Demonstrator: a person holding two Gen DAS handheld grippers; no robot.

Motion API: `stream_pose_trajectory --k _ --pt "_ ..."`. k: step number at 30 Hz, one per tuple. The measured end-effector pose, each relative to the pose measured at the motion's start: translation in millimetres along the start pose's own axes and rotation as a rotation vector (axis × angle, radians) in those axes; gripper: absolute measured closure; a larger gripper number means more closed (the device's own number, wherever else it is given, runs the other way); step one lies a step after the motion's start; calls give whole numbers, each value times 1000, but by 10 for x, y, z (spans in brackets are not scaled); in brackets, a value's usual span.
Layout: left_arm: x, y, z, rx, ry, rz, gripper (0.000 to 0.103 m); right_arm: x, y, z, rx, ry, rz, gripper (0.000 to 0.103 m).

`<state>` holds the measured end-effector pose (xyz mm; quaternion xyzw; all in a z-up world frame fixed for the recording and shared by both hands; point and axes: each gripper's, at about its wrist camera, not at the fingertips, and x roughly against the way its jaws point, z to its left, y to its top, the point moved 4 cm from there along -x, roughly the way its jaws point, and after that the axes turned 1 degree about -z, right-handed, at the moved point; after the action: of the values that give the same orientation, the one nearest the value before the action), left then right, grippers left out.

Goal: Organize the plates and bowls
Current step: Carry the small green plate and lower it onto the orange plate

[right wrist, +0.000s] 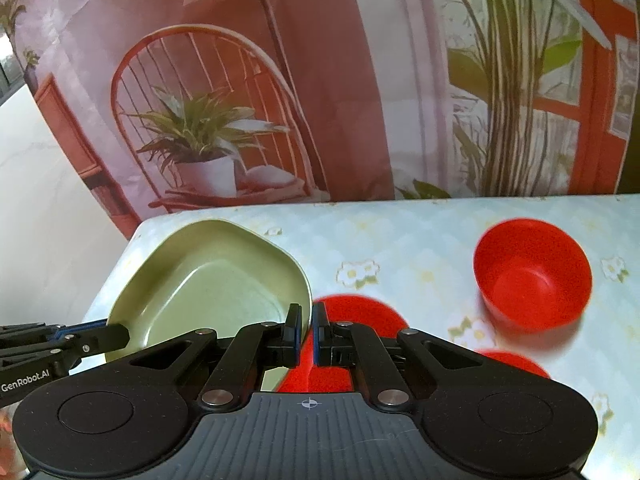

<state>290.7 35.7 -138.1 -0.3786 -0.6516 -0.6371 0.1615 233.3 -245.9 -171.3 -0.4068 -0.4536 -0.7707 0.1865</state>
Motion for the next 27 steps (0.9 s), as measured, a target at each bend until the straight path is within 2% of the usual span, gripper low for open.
stream_pose_trajectory --k 8,27 --pt "160 -212 -86 0 -7 6 92 181 -267 -41 -9 13 13 98" --pt "365 -497 -184 27 -31 17 92 441 -574 -62 8 13 30 98"
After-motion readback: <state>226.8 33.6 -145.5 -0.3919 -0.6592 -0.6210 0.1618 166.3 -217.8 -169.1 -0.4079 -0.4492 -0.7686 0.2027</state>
